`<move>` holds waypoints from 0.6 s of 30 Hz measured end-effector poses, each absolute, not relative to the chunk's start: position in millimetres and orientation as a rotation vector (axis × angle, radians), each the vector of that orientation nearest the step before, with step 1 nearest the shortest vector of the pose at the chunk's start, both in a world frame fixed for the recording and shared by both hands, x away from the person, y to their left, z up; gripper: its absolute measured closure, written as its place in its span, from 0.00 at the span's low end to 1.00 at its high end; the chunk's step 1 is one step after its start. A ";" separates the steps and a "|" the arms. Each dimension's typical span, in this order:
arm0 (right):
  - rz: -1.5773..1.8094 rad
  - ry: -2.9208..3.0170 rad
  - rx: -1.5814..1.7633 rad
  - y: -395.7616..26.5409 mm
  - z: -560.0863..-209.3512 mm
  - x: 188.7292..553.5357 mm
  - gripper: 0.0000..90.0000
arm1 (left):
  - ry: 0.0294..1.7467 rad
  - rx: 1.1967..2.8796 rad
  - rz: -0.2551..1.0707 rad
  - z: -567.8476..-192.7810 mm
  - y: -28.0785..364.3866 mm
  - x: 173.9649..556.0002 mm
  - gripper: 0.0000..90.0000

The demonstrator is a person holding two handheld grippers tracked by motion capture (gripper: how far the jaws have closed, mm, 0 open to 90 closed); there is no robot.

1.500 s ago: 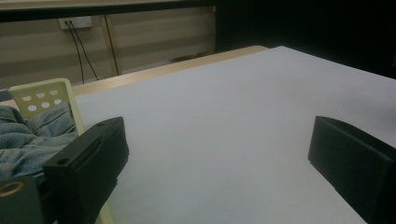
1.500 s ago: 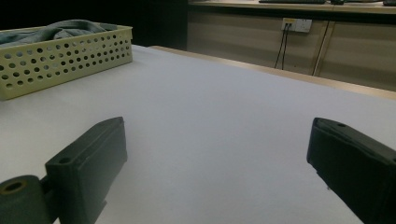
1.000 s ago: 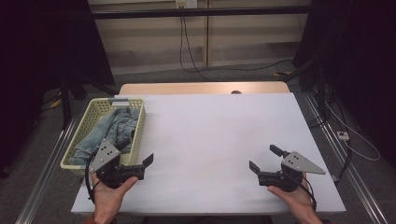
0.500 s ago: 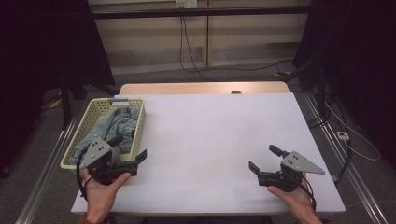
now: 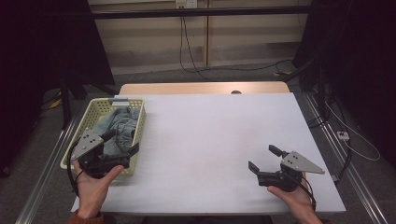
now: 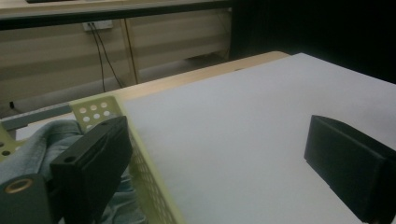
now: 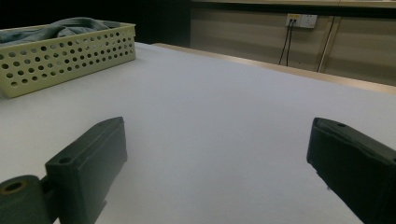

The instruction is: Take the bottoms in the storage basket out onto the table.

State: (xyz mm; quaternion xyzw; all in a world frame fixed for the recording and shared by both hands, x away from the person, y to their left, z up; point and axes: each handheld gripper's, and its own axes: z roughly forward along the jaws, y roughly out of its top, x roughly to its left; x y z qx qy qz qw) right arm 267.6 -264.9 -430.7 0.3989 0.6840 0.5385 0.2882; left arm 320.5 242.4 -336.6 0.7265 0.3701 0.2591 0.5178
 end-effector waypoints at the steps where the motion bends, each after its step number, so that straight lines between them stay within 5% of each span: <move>1: 1.438 1.825 1.066 -264.8 -430.6 267.6 0.05 | 0.889 1.749 0.624 -335.3 243.9 321.8 0.08; 18: 1.437 1.825 1.076 -265.2 -430.9 268.0 0.05 | 1.005 1.758 0.671 -317.1 271.2 341.7 0.07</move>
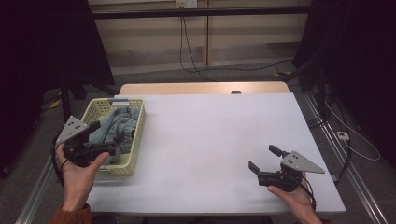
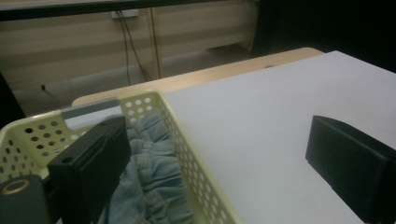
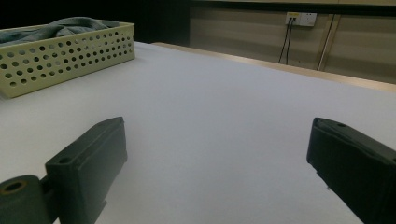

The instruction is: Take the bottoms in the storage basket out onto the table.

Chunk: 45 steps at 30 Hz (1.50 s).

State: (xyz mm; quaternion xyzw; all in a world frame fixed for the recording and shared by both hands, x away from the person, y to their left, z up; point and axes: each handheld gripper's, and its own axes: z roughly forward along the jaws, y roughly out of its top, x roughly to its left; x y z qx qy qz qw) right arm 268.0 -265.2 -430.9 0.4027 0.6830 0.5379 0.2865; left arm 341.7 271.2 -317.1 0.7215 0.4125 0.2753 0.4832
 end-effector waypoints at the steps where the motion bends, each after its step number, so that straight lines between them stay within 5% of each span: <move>1: 1.439 1.826 1.076 -265.1 -430.9 267.9 0.05 | 1.010 1.759 0.671 -316.7 272.7 343.4 0.07; 45: 1.441 1.856 1.077 -262.6 -432.1 268.5 0.05 | 1.244 1.950 0.623 -342.2 277.0 432.8 0.07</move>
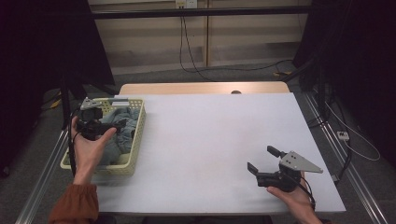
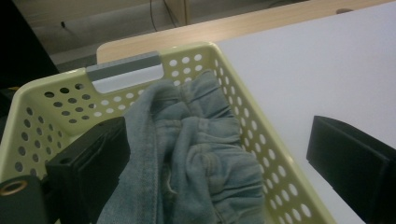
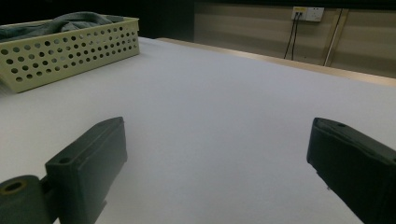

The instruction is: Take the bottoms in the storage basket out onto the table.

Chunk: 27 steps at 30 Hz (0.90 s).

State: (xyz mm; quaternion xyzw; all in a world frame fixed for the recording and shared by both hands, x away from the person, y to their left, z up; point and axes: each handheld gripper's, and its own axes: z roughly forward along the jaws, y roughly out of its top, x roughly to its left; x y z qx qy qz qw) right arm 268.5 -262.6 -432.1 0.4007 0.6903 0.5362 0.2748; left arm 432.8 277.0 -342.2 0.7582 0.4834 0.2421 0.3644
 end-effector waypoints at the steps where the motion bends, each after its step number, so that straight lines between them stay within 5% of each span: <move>1: 1.439 1.856 1.079 -262.8 -432.2 268.8 0.05 | 1.245 1.956 0.628 -343.0 277.7 434.5 0.07; 27: 1.437 1.858 1.089 -262.1 -432.9 270.2 0.05 | 1.461 2.056 0.539 -379.0 290.2 476.2 0.07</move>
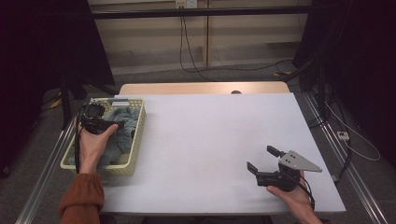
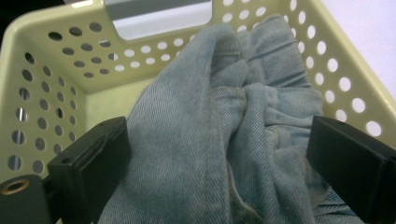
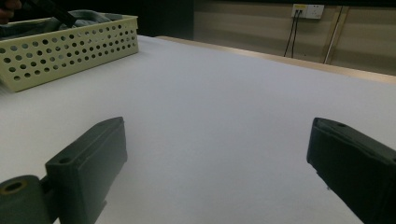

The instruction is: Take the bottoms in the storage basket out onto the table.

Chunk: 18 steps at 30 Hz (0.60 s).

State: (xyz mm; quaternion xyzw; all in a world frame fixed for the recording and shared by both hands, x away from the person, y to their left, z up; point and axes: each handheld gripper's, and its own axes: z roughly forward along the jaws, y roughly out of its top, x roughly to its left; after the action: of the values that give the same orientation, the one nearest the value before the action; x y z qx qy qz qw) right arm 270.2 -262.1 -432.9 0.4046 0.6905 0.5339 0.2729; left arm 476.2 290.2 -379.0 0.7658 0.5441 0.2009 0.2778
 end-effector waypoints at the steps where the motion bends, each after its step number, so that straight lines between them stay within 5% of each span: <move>1: 1.437 1.859 1.088 -262.0 -433.0 270.2 0.05 | 1.471 2.052 0.505 -379.9 291.5 476.2 0.07; 18: 1.432 1.869 1.089 -262.0 -433.3 268.7 0.06 | 1.534 2.174 0.398 -395.1 289.3 480.4 0.04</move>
State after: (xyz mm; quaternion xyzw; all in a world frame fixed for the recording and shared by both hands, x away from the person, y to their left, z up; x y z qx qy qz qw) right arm 268.7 -262.0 -433.3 0.4042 0.6937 0.5313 0.2703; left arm 480.4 289.3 -395.1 0.7875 0.5559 0.1443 0.2238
